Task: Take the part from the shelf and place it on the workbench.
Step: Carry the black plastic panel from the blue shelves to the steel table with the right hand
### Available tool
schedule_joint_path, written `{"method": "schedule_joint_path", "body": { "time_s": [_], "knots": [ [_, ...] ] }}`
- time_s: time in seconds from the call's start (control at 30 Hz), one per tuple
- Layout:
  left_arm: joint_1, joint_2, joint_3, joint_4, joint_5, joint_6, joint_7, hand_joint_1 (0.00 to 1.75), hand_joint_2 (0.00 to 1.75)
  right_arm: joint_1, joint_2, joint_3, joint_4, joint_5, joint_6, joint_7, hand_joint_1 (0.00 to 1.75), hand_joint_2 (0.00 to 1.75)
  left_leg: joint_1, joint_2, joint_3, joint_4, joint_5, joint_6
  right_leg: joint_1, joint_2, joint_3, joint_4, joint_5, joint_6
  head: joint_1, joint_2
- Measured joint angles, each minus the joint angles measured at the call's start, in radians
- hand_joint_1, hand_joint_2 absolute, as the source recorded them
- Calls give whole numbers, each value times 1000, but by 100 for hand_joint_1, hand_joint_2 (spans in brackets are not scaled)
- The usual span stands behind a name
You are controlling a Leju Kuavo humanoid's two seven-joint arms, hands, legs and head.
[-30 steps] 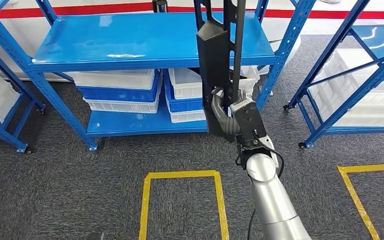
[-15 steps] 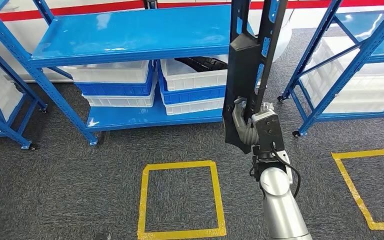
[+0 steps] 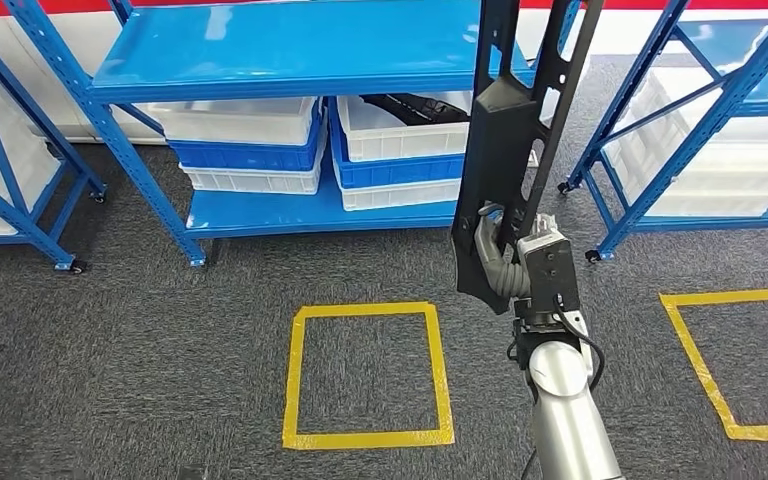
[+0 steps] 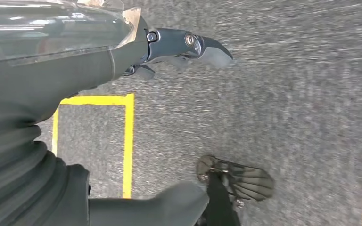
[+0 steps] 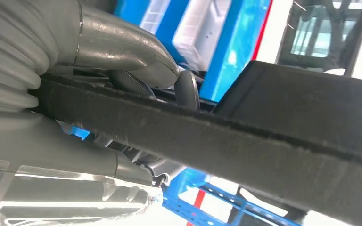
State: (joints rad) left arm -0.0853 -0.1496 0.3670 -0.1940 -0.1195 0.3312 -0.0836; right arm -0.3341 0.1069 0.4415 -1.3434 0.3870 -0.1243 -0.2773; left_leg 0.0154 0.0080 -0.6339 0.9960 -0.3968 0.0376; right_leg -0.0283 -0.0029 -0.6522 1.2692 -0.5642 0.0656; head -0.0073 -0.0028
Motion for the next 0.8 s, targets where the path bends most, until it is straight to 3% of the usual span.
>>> {"method": "schedule_joint_path", "body": {
  "time_s": [0.07, 0.13, 0.17, 0.23, 0.27, 0.3, 0.33, 0.4, 0.43, 0.47, 0.5, 0.57, 0.63, 0.67, 0.73, 0.8],
  "knots": [
    [1, -3, 1, 0, -26, -8, -3, 0, 175, -14, 3, -2, 8, 13, 4, 5, 175, 175, 4, 1, -32, 7, 22, -14, -9, 0, 89, -111, 36, 24, 0, 0],
    [1, -5, -3, 0, -42, -15, -9, 0, 175, -35, 8, -7, 18, 20, 7, 8, 175, 175, 4, 0, -54, 13, 44, -29, -3, 5, 165, -235, 25, 16, 0, 0],
    [2, -6, -4, 0, -43, -16, -11, 0, 175, -46, 10, -11, 25, 22, 8, 9, 175, 175, 3, 0, -60, 12, 56, -35, 3, 7, 178, -265, 15, 5, 0, 0],
    [7, -6, -4, 1, -43, -12, -7, 0, 175, -60, 13, -21, 39, 25, 8, 9, 175, 175, 6, -1, -64, 5, 74, -46, 4, 7, 163, -270, 25, -22, -3, 0],
    [10, -5, -4, 2, -42, -9, -2, 0, 175, -64, 16, -25, 46, 27, 8, 9, 175, 175, 9, -1, -69, 11, 60, -51, 3, 5, 157, -268, 35, -35, -4, 0],
    [14, -4, -4, 2, -41, -6, 5, 0, 175, -66, 19, -28, 51, 28, 7, 9, 175, 175, 11, -1, -77, 32, 25, -55, 1, 3, 149, -268, 47, -50, -4, 0],
    [16, -2, -4, 3, -40, -3, 10, 0, 175, -67, 22, -31, 56, 30, 6, 8, 175, 175, 12, -2, -87, 75, -29, -57, 0, 2, 140, -267, 60, -62, -4, 0],
    [17, 2, -4, 3, -38, 1, 18, 0, 175, -67, 27, -37, 63, 32, 2, 7, 175, 175, 12, -5, -109, 206, -137, -59, 10, 1, 112, -265, 85, -76, -4, 0],
    [17, 4, -3, 3, -37, 1, 19, 0, 175, -67, 28, -40, 67, 33, 0, 5, 175, 175, 11, -6, -112, 265, -159, -59, 15, 0, 96, -262, 97, -78, -4, 0],
    [17, 5, -3, 3, -37, 0, 19, 0, 175, -67, 28, -42, 71, 34, -1, 4, 175, 175, 11, -7, -105, 301, -157, -57, 19, 0, 79, -259, 108, -79, -4, 0],
    [17, 6, -3, 3, -36, -2, 19, 0, 175, -67, 28, -44, 74, 34, -2, 3, 175, 175, 10, -7, -83, 305, -136, -52, 23, -1, 62, -256, 119, -80, -4, 0],
    [16, 8, -3, 2, -35, -5, 17, 0, 175, -67, 30, -48, 80, 35, -4, 2, 175, 175, 6, -9, 9, 214, -101, -35, 28, 0, 33, -252, 139, -79, -3, 0],
    [14, 10, -3, 0, -34, -6, 12, 0, 175, -69, 33, -52, 82, 35, -6, 1, 175, 175, -3, -11, 109, 74, -118, -20, 30, 0, 19, -252, 159, -70, -3, 0],
    [14, 10, -3, 0, -33, -7, 10, 0, 175, -71, 36, -54, 83, 35, -7, 1, 175, 175, -9, -12, 136, 29, -131, -14, 28, -1, 16, -254, 169, -63, -3, 0],
    [14, 9, -3, 0, -32, -8, 9, 0, 175, -74, 39, -56, 85, 35, -8, 0, 175, 175, -15, -10, 137, 0, -117, -6, 25, -1, 11, -262, 190, -48, -4, 0],
    [14, 8, -3, 0, -31, -8, 8, 0, 175, -75, 38, -59, 88, 35, -8, -1, 175, 175, -12, -5, 120, -18, -84, 6, 27, 1, -7, -250, 171, -44, -4, 0]
  ]
}}
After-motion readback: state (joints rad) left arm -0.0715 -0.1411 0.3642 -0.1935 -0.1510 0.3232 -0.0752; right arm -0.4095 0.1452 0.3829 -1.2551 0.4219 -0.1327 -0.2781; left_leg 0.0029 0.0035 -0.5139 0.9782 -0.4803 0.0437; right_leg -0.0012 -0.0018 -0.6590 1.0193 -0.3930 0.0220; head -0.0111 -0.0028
